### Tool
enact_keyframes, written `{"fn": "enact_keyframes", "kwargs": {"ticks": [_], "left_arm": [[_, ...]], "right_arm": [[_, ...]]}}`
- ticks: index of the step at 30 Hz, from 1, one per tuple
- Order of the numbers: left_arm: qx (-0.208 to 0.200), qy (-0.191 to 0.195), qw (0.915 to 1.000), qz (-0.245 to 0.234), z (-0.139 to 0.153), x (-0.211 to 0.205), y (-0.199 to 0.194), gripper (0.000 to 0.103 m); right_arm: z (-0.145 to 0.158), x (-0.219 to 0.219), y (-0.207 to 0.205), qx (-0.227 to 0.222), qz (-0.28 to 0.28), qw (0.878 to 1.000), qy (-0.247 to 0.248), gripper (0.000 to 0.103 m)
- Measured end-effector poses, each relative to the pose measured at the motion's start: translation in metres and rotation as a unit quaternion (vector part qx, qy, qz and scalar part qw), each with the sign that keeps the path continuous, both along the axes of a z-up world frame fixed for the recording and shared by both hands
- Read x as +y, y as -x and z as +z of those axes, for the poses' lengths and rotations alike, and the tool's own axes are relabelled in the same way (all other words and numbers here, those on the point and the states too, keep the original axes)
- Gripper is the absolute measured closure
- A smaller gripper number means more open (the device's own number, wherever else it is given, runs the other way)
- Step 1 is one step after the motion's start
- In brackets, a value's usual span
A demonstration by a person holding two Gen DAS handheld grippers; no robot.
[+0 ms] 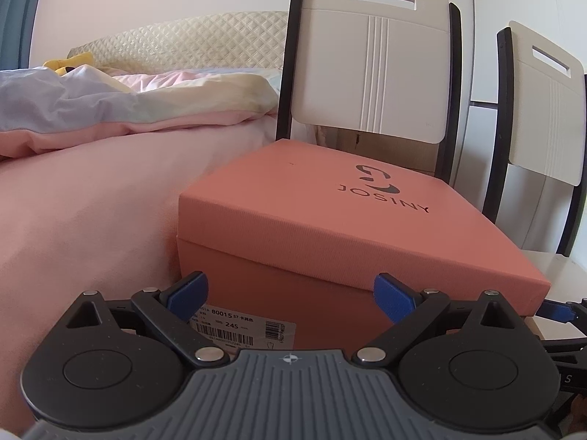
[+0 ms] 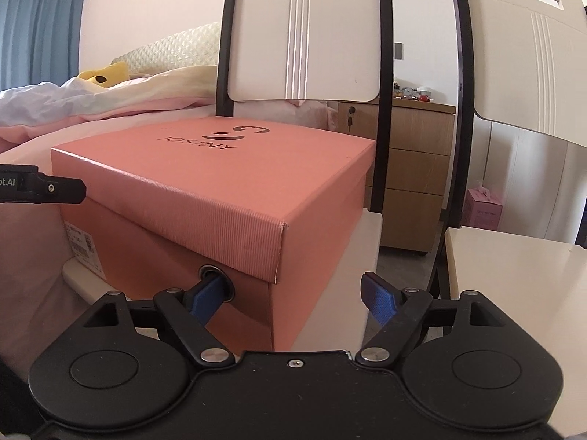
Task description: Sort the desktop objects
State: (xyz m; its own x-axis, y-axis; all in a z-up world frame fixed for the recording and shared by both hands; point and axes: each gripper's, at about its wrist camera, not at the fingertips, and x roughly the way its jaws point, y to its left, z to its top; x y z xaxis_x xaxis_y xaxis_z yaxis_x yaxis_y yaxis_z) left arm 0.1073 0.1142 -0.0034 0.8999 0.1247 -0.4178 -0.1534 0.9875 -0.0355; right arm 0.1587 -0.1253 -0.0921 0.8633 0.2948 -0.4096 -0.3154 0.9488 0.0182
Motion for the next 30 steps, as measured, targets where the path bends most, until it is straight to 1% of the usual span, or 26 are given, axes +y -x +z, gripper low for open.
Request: {"fn": "enact_keyframes", "kwargs": {"ticks": [5,8,12,15,19,22,23,26,28,30], "left_arm": [[-0.004,-0.013,0.9999,-0.003,-0.001,-0.003,0.001,0.005],[-0.006,-0.011,0.9999,-0.005,0.0,-0.003,0.001,0.005],[-0.005,-0.011,0.9999,-0.004,0.0,-0.003,0.002,0.005],[-0.007,-0.013,0.9999,-0.004,0.0,-0.004,0.002,0.005],[-0.009,-0.013,0.9999,0.0,0.001,-0.002,0.002,0.005],[-0.014,-0.01,0.9999,0.0,0.003,-0.001,0.003,0.005],[-0.017,-0.007,0.9998,-0.008,0.004,-0.001,0.004,0.005],[-0.028,-0.01,0.9994,-0.019,0.006,-0.004,0.007,0.005],[-0.031,-0.015,0.9992,-0.018,0.007,-0.005,0.008,0.005],[-0.036,-0.006,0.9992,-0.018,0.009,-0.002,0.009,0.005]], "right_arm": [[-0.001,-0.015,-0.003,0.002,-0.016,1.0,0.0,0.024],[-0.003,-0.025,-0.004,0.002,-0.027,1.0,0.006,0.024],[-0.009,-0.041,-0.011,0.024,-0.034,0.999,-0.002,0.024],[-0.007,-0.052,-0.011,0.03,-0.032,0.999,-0.027,0.024],[0.002,-0.063,-0.003,0.015,-0.006,0.997,-0.072,0.023],[0.01,-0.067,0.003,0.003,0.017,0.993,-0.116,0.023],[0.013,-0.068,0.004,0.0,0.019,0.991,-0.131,0.022],[0.022,-0.066,0.004,-0.007,0.014,0.986,-0.165,0.021],[0.027,-0.064,0.004,-0.019,0.005,0.985,-0.173,0.02],[0.028,-0.063,0.004,-0.028,-0.003,0.984,-0.176,0.02]]}}
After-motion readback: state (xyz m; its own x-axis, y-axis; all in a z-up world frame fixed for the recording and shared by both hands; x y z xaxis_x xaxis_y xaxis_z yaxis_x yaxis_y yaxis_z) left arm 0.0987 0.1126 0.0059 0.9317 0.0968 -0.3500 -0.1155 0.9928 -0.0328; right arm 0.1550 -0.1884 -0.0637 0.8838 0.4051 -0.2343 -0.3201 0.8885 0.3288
